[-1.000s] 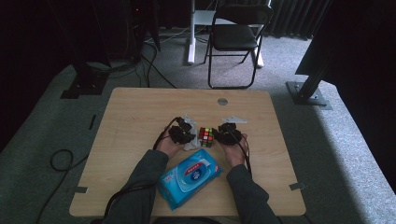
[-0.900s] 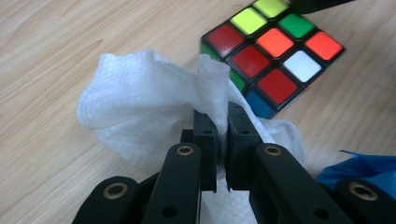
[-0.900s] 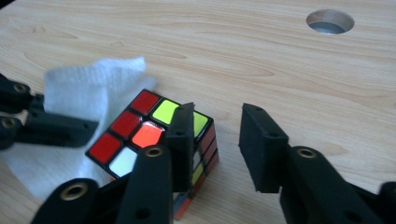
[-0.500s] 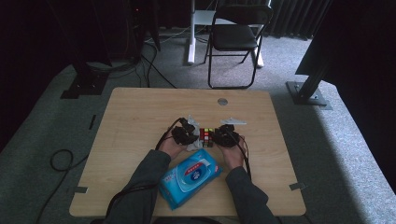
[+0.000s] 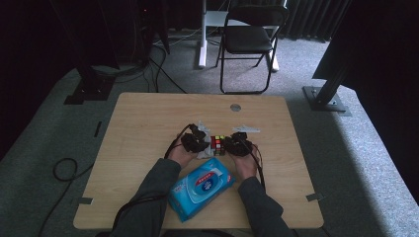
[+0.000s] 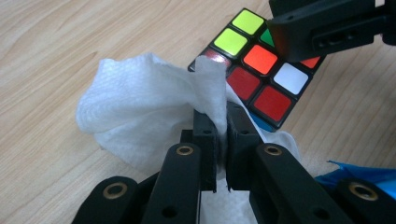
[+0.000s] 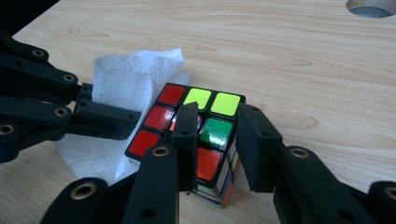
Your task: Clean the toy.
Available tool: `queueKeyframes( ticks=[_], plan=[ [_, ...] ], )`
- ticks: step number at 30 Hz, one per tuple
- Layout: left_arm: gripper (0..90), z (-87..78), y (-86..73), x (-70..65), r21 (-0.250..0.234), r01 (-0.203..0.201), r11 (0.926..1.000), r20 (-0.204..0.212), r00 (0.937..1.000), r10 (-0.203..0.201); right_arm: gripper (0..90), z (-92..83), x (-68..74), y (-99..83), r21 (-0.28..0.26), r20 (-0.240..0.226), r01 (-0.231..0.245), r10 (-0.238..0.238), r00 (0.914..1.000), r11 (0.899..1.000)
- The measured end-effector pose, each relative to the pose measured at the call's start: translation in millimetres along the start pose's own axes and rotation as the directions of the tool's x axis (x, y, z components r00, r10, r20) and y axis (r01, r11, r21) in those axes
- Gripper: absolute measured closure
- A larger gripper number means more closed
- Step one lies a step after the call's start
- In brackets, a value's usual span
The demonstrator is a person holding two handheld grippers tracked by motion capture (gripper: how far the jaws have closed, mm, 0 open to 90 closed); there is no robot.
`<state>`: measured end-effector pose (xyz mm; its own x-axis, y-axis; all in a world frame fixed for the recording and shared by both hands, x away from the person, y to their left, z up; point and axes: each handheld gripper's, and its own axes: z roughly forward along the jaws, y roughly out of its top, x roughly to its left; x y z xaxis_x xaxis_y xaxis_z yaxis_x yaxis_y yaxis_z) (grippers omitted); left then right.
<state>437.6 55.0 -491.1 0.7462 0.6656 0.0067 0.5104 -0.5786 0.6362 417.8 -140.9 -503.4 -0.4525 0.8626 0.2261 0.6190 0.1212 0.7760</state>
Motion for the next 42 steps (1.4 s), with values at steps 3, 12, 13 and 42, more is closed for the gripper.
queueKeyframes(
  ticks=[3, 12, 13, 42],
  plan=[
    [84.7, -2.1, 1.7, 1.1, -0.017, 0.008, 0.9998, -0.011, 0.9999, -0.008, 69.8, 0.2, -0.2, -0.8, -0.007, -0.001, -0.011, 0.011, 0.9999, 1.0],
    [84.8, -4.0, 7.0, 5.7, -0.046, 0.042, 0.9981, -0.016, 0.999, -0.043, 69.9, 0.2, -0.7, -1.4, -0.008, -0.007, -0.021, 0.021, 0.9997, 1.0],
    [84.8, -3.6, 7.7, 5.3, -0.049, 0.044, 0.9978, -0.015, 0.9989, -0.045, 69.9, 0.2, -0.7, -1.5, -0.009, -0.008, -0.021, 0.021, 0.9997, 1.0],
    [84.7, 7.9, 9.3, 8.2, -0.029, 0.064, 0.9975, -0.054, 0.9964, -0.065, 69.9, 0.1, -0.4, -2.2, -0.012, -0.005, -0.027, 0.027, 0.9996, 1.0]
  ],
)
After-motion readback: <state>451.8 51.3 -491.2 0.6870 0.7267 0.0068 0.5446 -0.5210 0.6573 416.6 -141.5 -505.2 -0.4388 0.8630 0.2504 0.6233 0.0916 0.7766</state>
